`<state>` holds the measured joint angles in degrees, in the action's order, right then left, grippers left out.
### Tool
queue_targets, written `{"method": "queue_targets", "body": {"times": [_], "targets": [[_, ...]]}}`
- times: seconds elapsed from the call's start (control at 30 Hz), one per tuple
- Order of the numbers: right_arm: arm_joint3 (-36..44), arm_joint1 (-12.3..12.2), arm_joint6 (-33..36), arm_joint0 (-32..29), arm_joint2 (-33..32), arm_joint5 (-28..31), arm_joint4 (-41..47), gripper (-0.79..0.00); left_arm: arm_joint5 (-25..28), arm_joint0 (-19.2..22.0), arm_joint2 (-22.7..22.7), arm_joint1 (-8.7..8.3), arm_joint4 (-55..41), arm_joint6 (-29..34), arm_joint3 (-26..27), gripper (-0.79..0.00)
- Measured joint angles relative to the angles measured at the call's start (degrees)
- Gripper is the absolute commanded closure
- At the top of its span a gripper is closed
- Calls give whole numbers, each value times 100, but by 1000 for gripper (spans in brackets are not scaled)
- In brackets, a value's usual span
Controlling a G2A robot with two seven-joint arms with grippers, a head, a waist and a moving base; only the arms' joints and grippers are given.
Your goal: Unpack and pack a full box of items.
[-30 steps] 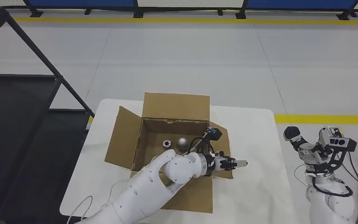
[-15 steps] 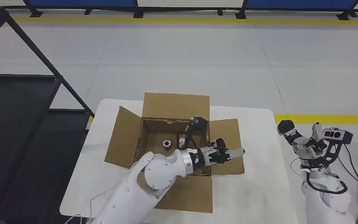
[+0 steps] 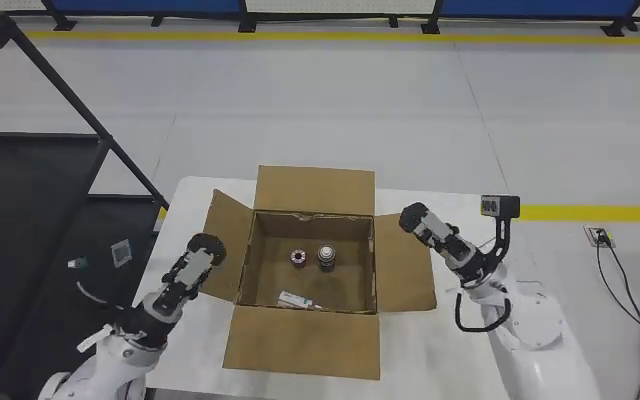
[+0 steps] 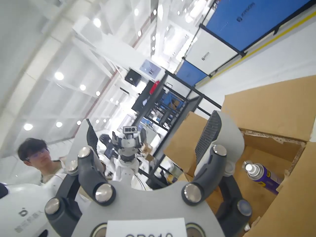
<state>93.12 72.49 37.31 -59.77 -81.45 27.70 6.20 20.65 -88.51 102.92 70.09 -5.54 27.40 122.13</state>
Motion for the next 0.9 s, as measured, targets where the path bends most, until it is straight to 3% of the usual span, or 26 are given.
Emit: {"method": "queue_targets", "body": {"times": [0.13, 0.23, 0.43, 0.67, 0.9], "targets": [[76, 49, -138, 178, 737, -243, -1455, -785, 472, -736, 967, 1, -712, -150, -320, -785], [78, 102, -450, 290, 1267, -626, -2662, -785, 767, -1066, 1379, 10, -1210, -131, -593, -785], [-395, 281, -1363, 664, 2389, -1722, -5102, -785, 1436, -1386, 1622, 10, -2406, 482, -1026, -785], [-1416, 566, -1519, 1430, 3258, -2809, -6276, -785, 1488, -1388, 1628, 2, -2549, 650, -1093, -785], [-1997, 804, -834, 1933, 3693, -3679, -6668, -785, 1488, -1388, 1628, 2, -2549, 651, -1093, -785]]}}
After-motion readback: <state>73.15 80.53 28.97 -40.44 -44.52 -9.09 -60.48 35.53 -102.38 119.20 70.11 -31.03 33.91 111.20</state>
